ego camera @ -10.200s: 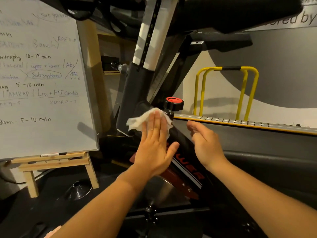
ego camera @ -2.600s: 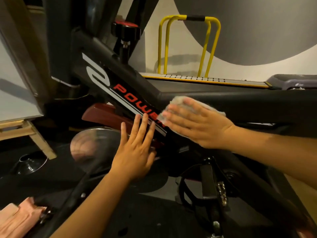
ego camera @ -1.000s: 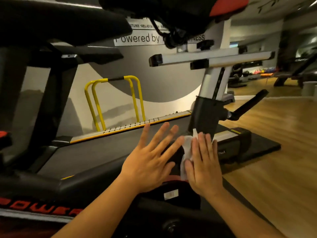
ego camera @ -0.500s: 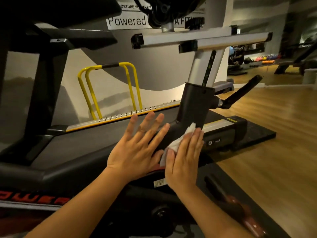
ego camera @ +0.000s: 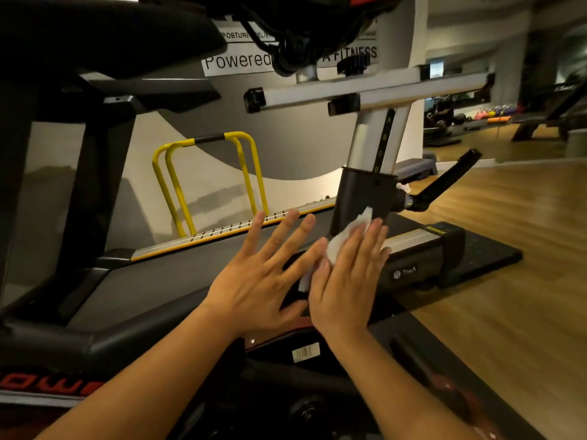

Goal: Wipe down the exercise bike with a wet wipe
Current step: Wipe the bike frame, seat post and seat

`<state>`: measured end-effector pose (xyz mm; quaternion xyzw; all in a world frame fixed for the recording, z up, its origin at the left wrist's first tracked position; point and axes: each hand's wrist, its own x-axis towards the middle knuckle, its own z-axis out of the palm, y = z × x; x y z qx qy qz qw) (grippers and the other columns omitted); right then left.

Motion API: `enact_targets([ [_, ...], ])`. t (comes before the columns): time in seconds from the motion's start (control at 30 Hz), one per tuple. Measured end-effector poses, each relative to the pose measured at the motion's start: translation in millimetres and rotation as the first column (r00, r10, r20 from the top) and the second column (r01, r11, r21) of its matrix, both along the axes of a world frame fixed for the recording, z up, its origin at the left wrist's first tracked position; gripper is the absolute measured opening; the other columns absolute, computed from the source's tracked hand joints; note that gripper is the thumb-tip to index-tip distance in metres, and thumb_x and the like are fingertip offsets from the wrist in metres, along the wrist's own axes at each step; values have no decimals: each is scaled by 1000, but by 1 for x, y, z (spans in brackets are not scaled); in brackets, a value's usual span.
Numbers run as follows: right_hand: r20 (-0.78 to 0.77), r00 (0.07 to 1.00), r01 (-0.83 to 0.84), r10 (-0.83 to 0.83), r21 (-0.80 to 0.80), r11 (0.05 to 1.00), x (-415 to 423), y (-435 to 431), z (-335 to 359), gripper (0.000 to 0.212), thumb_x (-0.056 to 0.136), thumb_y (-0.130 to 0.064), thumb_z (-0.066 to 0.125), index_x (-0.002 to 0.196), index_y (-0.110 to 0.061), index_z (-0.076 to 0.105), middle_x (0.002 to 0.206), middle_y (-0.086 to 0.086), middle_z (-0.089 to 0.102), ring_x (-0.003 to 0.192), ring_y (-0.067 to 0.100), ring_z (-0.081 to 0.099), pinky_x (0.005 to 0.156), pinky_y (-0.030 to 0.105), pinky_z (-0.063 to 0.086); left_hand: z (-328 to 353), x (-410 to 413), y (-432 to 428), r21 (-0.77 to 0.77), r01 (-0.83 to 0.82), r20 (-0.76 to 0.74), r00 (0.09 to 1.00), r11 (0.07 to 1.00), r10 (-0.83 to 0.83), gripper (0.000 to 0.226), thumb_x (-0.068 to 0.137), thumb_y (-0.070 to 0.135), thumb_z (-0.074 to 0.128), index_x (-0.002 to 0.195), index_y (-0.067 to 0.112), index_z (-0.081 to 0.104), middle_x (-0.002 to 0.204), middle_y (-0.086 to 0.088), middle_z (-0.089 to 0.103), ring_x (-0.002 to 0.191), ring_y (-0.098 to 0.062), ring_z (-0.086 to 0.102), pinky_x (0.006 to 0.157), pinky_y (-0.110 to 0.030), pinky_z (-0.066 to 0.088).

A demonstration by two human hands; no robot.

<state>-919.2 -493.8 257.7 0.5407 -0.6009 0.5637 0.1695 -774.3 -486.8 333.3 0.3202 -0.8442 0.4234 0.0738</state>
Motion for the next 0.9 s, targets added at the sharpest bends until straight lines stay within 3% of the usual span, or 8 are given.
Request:
enact_targets([
  [0.1,-157,987,30,-30,0,1000,-22,-5,19,71,99,-38,30,153,-2,1,161,19,-7,149,32,-7,120,53,10,1,-2,-1,19,8,-37,999,1000,-8,81,93,62,37,158,19,15,165,-13,5,152,-35,0,115,-67,16],
  [0.17,-159,985,62,-67,-42,997,-39,-13,58,74,99,-39,34,154,-1,0,161,19,-7,149,30,-9,121,50,5,0,-2,1,11,1,-70,998,1000,0,82,93,61,40,158,16,15,165,-12,6,152,-35,2,114,-67,19],
  [0.3,65,996,69,-65,-60,996,-49,-25,126,82,97,-47,37,153,-2,-4,161,18,-7,150,30,-5,121,49,10,0,-2,3,14,-10,-86,996,1000,11,79,95,60,37,156,13,21,164,-14,9,152,-35,3,113,-67,20],
  [0.43,404,904,-93,136,-123,988,-65,-36,153,81,98,-55,35,155,-12,-3,163,7,-3,150,26,7,117,50,26,-1,-2,2,23,-15,-90,996,1000,17,78,95,61,35,156,14,21,164,-13,9,152,-34,3,114,-67,19],
  [0.57,389,885,-85,255,-403,911,-61,-32,139,65,100,-38,45,152,-12,17,159,11,19,146,24,23,114,41,34,-2,-1,2,13,-17,-105,994,1000,19,79,95,60,37,156,12,20,164,-13,8,152,-34,4,116,-65,16],
  [0.7,388,918,109,87,-458,882,-72,-32,121,51,85,-47,68,112,-7,50,126,16,46,118,30,45,95,45,46,-2,-1,2,21,-21,-104,994,1000,23,79,96,61,36,156,12,19,164,-13,10,152,-34,4,116,-64,15],
  [0.8,332,941,226,-69,-463,857,-80,-32,123,41,84,-51,67,78,-12,58,105,14,52,101,28,48,97,25,38,-1,-1,3,29,-32,-95,995,999,34,78,96,60,36,156,13,20,164,-12,11,152,-34,4,116,-65,16],
  [0.9,249,968,132,-19,-449,884,-79,-31,116,40,91,-48,60,74,-12,61,91,8,54,85,20,51,78,34,49,0,-1,2,26,-35,-93,995,999,37,77,96,60,34,156,13,21,164,-12,10,152,-34,3,115,-65,17],
])
